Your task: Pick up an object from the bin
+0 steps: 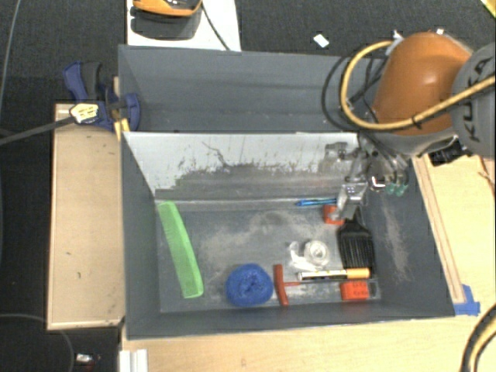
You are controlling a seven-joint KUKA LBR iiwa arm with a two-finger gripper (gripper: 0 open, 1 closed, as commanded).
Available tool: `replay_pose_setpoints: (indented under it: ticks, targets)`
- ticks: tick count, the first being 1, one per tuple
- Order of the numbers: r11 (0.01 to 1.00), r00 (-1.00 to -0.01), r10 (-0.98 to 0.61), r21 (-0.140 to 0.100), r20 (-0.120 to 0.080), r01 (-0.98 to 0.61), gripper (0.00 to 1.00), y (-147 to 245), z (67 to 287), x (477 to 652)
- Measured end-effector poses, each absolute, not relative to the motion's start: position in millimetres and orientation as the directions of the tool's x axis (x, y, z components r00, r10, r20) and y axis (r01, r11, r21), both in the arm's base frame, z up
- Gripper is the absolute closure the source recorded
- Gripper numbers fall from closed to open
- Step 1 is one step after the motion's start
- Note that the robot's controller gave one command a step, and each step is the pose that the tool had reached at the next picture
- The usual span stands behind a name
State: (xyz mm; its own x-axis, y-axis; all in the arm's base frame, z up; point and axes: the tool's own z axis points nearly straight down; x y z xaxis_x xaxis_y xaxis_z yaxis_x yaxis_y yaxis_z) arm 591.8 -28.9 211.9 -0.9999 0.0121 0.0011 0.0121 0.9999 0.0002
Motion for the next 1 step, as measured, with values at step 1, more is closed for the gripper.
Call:
replay_pose_setpoints:
  ticks: [1]
  targets:
    - [1.0,-1.0,0.011,0.0,-0.004,0.011,0.0,-28.8,214.5,593.2]
